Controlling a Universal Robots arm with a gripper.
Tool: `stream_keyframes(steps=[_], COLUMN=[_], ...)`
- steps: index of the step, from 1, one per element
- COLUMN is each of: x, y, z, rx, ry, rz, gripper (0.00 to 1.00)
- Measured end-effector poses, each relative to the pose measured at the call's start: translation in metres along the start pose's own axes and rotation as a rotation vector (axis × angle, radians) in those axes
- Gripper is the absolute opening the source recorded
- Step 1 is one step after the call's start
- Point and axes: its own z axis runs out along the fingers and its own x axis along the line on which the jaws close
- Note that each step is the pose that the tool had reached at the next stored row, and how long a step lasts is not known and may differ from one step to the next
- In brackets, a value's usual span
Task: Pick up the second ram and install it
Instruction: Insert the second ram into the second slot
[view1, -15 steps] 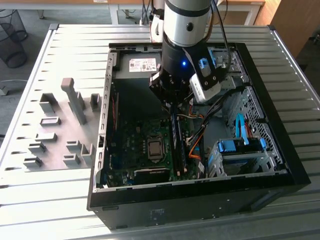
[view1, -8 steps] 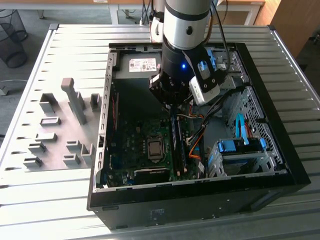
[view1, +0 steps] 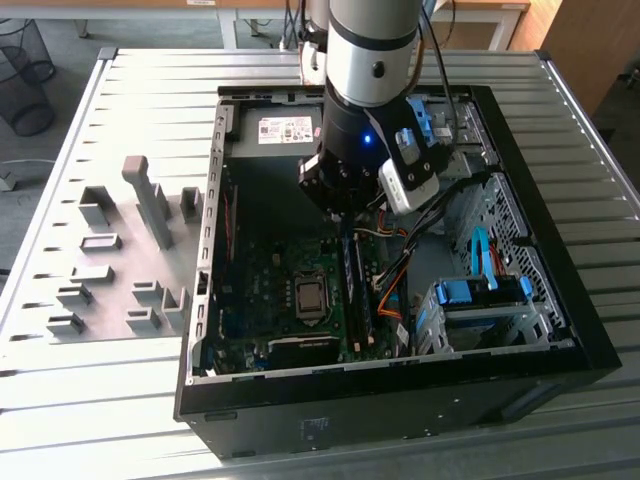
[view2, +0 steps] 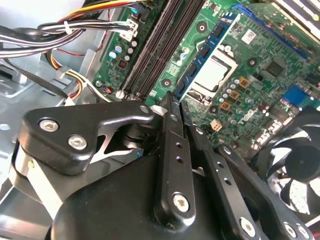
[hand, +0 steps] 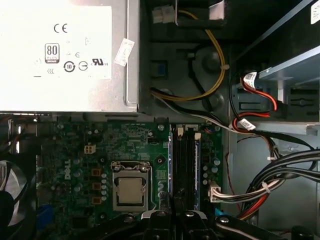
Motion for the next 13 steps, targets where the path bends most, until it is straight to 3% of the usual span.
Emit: stream_keyframes(steps=[9, 13], x=[-0.0041, -0.0073], y=[-0.0002, -0.0002], z=[0.0079, 0.0103], rx=[0.0003, 0.0091], ry=[-0.0019, -0.002], rz=[-0.001, -0.001], gripper=[0.13, 0.13])
